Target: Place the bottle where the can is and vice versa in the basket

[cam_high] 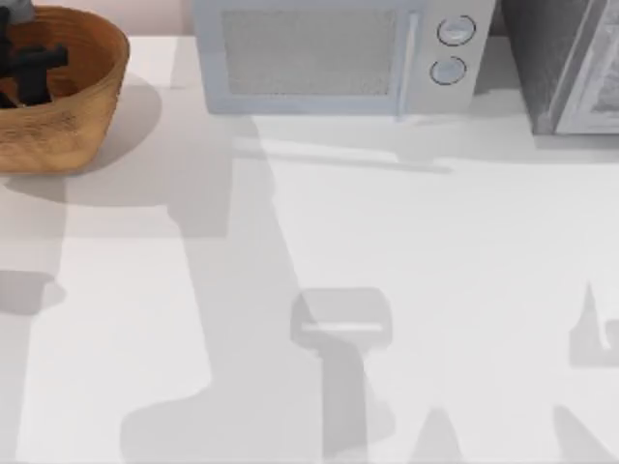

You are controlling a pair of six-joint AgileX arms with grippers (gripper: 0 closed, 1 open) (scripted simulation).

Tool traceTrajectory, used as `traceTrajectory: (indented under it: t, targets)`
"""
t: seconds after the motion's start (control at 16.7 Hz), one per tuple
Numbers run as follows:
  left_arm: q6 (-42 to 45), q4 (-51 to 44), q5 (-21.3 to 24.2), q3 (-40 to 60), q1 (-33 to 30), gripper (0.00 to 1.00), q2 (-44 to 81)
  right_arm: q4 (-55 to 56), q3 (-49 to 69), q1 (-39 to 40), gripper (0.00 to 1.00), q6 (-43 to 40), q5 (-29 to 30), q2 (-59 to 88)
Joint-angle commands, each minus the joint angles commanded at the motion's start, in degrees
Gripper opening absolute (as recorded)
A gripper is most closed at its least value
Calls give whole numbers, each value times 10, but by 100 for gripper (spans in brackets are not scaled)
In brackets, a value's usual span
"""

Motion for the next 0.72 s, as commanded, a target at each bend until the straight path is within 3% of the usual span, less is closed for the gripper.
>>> traceTrajectory:
  t: [0.42,0.72]
  targets:
    - [0,0,0,0,0,0,0,0,0,0,100,0,0,0]
    - [-6,7,-2,-55,-2,0,-71,0,0,0,100,0,0,0]
